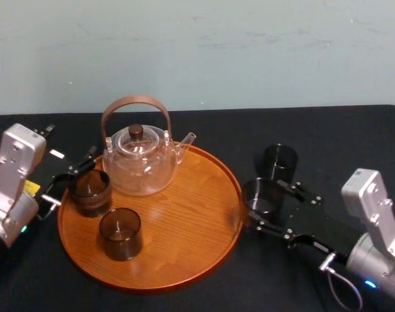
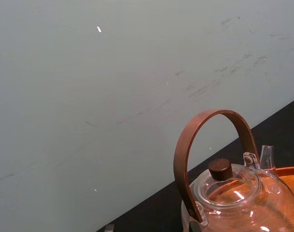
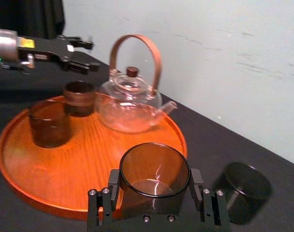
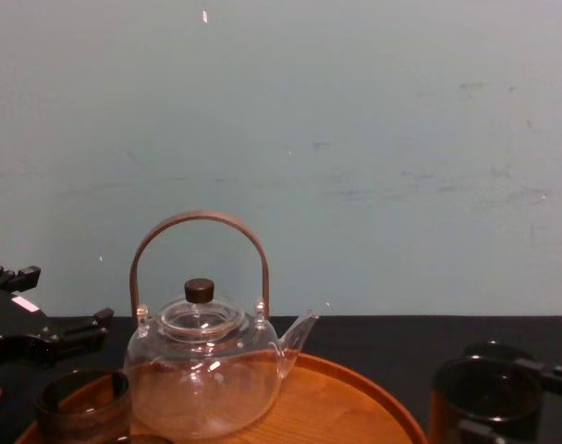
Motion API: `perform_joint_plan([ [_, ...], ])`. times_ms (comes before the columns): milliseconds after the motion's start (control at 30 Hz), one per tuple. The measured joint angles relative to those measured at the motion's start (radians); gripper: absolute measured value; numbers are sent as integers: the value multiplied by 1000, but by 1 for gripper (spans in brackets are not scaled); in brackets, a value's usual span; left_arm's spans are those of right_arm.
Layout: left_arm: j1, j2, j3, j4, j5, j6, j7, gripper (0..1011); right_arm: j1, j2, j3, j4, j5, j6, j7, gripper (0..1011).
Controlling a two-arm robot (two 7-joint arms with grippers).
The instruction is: Pick up the glass from the table and place it on the tray.
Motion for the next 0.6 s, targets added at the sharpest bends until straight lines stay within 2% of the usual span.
perform_joint_plan([
  [300,0,0,0,0,0,0,0,1001,22,-30,-45,-8,-28,10,17,891],
  [600,0,0,0,0,0,0,0,1002,59,-59,-85,24,-46,16,27,891],
])
